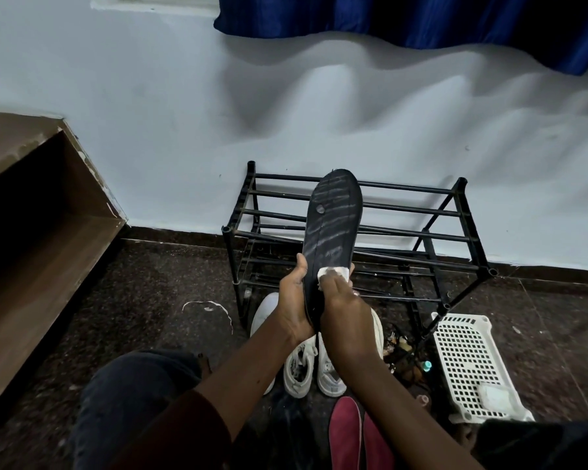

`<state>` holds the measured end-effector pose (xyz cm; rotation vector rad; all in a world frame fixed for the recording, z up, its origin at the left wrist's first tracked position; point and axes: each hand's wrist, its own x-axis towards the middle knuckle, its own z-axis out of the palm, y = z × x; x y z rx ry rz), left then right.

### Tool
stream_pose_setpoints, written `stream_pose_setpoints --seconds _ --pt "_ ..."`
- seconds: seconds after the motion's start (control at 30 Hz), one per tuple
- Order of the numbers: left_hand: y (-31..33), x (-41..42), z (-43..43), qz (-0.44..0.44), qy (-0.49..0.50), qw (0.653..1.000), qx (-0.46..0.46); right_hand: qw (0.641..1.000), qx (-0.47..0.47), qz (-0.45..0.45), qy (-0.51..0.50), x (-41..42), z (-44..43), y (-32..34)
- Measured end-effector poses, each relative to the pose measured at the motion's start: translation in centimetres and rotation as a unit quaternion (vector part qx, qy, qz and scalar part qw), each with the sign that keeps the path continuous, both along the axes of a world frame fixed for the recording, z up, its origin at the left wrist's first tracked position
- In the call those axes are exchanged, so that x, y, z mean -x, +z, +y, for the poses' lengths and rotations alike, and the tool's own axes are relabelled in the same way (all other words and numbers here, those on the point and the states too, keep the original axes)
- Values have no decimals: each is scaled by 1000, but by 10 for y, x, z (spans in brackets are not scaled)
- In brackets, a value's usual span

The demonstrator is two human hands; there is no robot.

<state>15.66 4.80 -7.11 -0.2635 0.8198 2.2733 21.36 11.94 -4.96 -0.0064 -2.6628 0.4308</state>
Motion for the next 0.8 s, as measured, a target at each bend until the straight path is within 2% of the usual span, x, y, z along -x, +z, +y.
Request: stream_pose_setpoints --seconds 0.23,0.47,0.63,0.8 --pt "-4 5 -6 19 60 997 -35 998 26 33 47 -32 -12 -18" --pt "-3 -1 1 -6 12 1000 -1 999 14 -21 26 2 12 -3" --pt "-4 -4 5 -20 3 1000 1 999 45 -2 4 19 17 0" --pt "-9 0 -1 1 35 999 -4 996 56 -19 63 -18 7 -7"
